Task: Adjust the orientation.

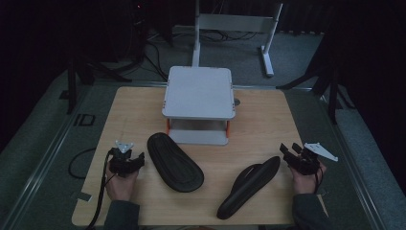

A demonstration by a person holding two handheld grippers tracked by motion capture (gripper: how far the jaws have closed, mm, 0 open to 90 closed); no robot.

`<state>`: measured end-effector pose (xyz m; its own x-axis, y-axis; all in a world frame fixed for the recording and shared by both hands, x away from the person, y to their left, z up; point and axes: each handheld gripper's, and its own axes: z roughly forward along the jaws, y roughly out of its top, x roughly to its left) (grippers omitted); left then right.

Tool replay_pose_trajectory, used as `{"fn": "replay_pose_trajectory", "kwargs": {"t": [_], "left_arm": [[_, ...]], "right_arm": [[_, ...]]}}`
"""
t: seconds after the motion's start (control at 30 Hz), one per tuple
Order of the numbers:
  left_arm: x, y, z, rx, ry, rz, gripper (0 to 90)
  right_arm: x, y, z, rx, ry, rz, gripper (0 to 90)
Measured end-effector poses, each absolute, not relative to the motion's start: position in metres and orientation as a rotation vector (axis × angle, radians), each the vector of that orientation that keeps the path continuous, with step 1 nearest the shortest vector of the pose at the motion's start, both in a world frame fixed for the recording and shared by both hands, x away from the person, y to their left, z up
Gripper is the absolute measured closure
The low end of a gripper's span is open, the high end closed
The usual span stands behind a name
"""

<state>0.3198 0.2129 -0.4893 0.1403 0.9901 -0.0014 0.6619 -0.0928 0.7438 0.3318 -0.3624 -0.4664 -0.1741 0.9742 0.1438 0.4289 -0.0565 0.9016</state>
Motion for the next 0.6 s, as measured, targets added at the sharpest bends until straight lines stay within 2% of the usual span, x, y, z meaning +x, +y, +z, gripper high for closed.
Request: {"fn": "replay_pose_trajectory", "kwargs": {"t": [0.2, 0.6], "left_arm": [[0.298, 0.213, -0.485, 1.753, 1.489, 0.713, 42.4], [0.273, 0.203, -0.479, 1.777, 1.415, 0.668, 39.5]], "right_arm": [[0.330, -0.360, -0.463, 1.492, 1.652, 1.214, 42.6], [0.329, -0.355, -0.462, 1.470, 1.677, 1.212, 41.6]]}}
